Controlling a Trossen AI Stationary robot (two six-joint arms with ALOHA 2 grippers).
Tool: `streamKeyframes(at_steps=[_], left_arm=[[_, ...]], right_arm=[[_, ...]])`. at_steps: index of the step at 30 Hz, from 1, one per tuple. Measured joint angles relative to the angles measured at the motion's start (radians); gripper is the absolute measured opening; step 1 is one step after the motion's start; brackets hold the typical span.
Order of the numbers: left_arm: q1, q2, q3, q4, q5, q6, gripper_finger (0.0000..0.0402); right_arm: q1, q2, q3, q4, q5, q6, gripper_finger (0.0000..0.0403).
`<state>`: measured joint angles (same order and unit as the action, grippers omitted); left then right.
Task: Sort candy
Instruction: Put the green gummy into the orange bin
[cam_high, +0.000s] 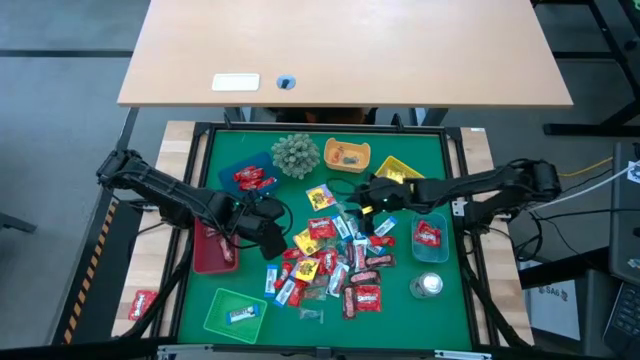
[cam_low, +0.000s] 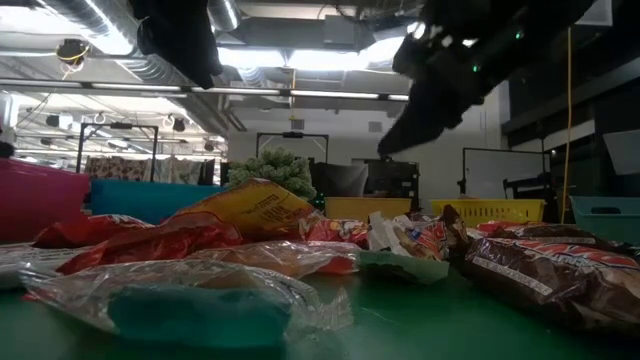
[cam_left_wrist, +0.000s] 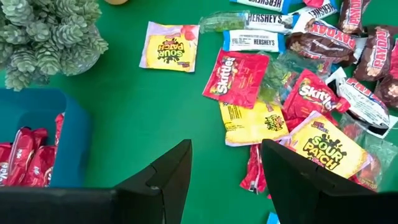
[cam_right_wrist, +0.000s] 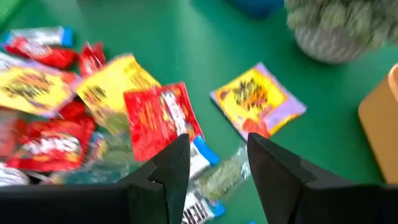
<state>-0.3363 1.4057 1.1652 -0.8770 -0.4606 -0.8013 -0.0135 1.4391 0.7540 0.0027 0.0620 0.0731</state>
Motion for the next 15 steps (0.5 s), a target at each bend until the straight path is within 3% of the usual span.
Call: streamKeyframes(at_steps=[5, 15], left_arm=[[0.000, 0.000, 0.000, 0.004, 0.000, 0.000, 0.0179], [0.000, 0.000, 0.000, 0.004, 0.000, -0.001, 0.0179]], right_arm=[[0.000, 0.069, 0.000, 0.000, 0.005, 0.000, 0.0161], [0.000, 0.164, 0.000, 0.000, 0.111, 0.000, 0.0161]])
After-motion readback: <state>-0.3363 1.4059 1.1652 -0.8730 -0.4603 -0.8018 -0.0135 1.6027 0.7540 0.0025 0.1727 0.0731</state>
